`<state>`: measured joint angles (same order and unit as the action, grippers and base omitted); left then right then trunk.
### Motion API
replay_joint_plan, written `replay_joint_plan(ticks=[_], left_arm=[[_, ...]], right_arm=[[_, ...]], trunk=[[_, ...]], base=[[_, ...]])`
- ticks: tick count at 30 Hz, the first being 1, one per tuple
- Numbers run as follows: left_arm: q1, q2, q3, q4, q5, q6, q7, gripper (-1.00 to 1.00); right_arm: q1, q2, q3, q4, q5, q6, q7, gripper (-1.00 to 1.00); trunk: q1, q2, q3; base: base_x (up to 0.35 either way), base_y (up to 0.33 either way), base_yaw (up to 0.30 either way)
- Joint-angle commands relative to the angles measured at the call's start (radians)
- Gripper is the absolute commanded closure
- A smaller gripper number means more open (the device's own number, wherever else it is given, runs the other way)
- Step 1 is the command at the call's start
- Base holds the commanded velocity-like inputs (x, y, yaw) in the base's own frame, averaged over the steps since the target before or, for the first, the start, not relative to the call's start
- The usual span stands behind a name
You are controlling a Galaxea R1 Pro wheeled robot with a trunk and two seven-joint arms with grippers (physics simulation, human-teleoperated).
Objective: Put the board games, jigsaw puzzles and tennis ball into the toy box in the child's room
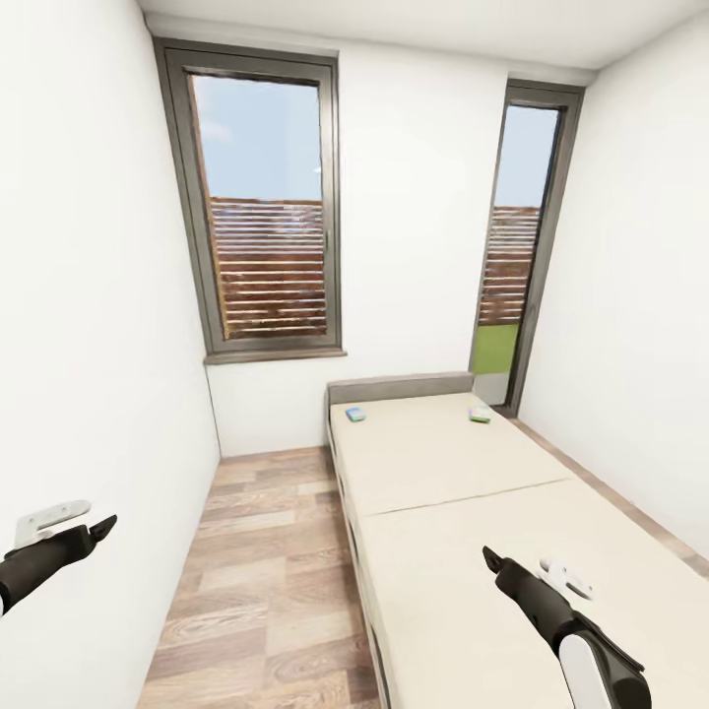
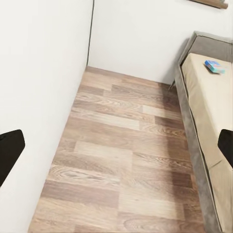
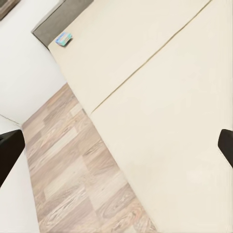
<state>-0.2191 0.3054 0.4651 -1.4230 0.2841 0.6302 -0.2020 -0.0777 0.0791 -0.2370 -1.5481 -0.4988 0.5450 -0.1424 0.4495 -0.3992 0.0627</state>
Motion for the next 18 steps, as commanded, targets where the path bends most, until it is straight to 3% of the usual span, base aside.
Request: replay_joint_plan(ticks=[1,18], left_arm=[[0.000,0.000,0.002,-0.001,0.003,0.006,-0.004,-1.00],[0.000,0.000,0.003,-0.001,0.003,0.006,-0.004,-1.00]], right_arm=[[-0.001,0.001,-0.001,-0.001,-0.010,0.004,-0.007,-1.00],[-0.001,0.001,-0.001,-0.001,-0.010,0.004,-0.007,-1.00]], trunk=[[0.000,-0.001,0.000],[0.000,-0.001,0.005]], base=[[0.003,0.002,-0.169],[0.000,0.018,-0.054]])
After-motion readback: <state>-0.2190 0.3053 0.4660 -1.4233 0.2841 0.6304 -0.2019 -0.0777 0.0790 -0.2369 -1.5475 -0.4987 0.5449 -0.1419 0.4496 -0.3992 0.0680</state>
